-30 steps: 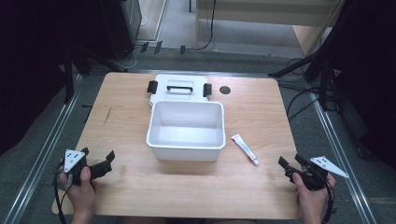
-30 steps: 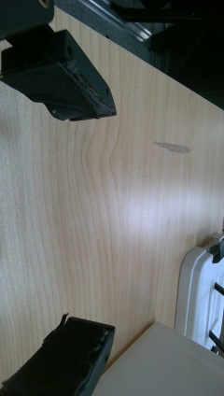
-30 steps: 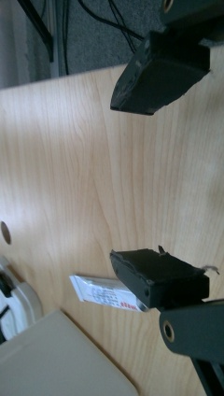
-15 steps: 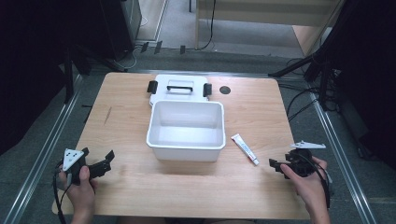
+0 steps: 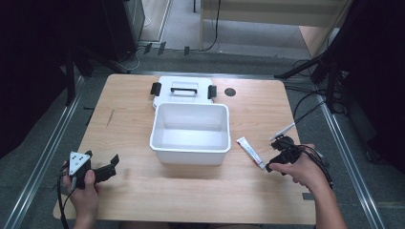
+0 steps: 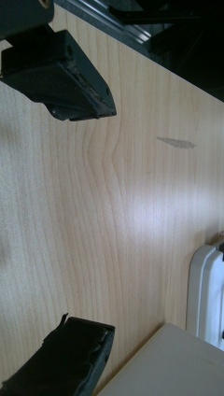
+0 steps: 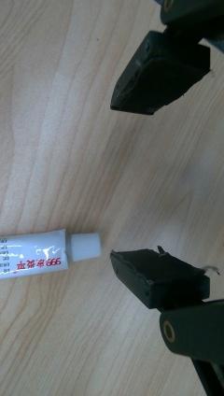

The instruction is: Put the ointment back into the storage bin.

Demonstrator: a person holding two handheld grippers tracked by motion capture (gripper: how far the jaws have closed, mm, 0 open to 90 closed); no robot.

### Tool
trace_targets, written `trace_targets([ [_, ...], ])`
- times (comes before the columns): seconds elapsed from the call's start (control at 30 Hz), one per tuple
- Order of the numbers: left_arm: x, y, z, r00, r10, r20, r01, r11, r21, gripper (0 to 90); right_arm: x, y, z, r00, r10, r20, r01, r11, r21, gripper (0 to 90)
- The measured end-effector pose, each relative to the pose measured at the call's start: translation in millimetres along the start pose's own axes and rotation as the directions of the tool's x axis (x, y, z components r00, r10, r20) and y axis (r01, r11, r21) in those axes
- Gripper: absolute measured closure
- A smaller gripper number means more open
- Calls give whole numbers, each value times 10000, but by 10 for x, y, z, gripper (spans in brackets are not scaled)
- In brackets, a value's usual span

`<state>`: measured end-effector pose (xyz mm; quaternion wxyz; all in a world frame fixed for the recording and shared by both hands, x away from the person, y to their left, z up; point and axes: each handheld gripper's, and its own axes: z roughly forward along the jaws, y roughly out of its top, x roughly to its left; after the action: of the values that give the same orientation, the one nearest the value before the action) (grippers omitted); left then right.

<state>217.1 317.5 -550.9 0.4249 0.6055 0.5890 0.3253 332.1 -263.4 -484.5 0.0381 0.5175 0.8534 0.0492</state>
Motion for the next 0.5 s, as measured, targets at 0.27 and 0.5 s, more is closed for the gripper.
trace_targets([
  [0.27,-33,2,8,9996,290,-57,-289,9995,93,6,122,259,-13,9995,-308,-17,309,9974,655,368],
  [0.5,-46,5,17,9991,427,-64,-426,9989,173,6,162,359,18,9981,-610,-96,616,9944,865,471],
])
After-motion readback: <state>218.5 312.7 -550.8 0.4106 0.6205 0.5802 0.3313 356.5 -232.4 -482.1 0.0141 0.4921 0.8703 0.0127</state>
